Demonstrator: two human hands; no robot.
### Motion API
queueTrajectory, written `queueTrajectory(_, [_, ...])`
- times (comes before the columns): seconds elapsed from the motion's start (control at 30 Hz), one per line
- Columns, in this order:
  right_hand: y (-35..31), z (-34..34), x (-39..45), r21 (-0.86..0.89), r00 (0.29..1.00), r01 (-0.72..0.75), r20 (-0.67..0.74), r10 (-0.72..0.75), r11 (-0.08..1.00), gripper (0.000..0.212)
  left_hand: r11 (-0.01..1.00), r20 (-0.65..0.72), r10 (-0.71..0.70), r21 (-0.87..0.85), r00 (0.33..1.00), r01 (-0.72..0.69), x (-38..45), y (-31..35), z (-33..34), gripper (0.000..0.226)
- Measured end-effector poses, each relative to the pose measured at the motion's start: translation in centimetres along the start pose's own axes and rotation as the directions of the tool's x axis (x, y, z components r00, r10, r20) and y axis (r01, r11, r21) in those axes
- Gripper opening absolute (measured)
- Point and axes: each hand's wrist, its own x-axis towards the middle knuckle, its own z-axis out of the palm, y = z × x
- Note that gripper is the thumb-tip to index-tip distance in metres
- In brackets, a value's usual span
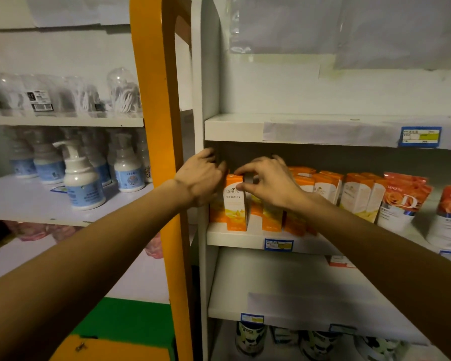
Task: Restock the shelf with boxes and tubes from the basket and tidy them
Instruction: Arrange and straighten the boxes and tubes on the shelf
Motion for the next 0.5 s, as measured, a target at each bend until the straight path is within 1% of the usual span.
queueTrajectory(0.07, [-0.2, 0.3, 0.1, 0.019, 1.000, -0.004, -0.015, 0.005, 1.000, 0.040, 0.999, 0.011, 0.016, -0.028, 1.000, -0.016, -0.2, -0.2, -0.5, 0.084])
queueTrajectory(0.13, [-0.4, 0.7, 0.1, 0.041, 0.999, -0.024, -0.034, 0.025, 0.999, 0.039, 0.998, 0.027, 0.024, -0.055, 0.999, -0.023, -0.3, -0.4, -0.7, 0.089])
queueTrajectory(0.2, [-0.3, 0.9, 0.1, 0.060, 0.998, -0.048, -0.043, 0.051, 0.997, 0.039, 0.998, 0.038, 0.037, -0.061, 0.999, -0.035, -0.3, -0.5, -0.7, 0.086])
queueTrajectory(0.3, [-0.2, 0.9, 0.1, 0.005, 0.999, -0.044, -0.026, 0.044, 0.999, 0.040, 0.997, 0.038, 0.033, -0.071, 0.999, -0.030, 0.0, -0.3, -0.5, 0.078])
queueTrajectory(0.37, [-0.1, 0.6, 0.1, -0.026, 0.999, -0.036, 0.026, 0.036, 0.999, 0.042, 0.996, 0.045, 0.006, -0.092, 0.999, -0.002, 0.1, 0.0, -0.3, 0.082])
queueTrajectory(0.43, [0.2, 0.1, 0.0, -0.069, 0.997, -0.020, 0.066, 0.025, 0.997, 0.047, 0.998, 0.038, -0.008, -0.068, 0.999, 0.010, 0.1, 0.0, 0.0, 0.086])
queueTrajectory(0.5, [0.8, -0.4, -0.2, -0.103, 0.997, -0.034, 0.062, 0.041, 0.994, 0.054, 0.999, 0.029, -0.009, -0.038, 1.000, 0.010, 0.1, 0.0, 0.4, 0.085])
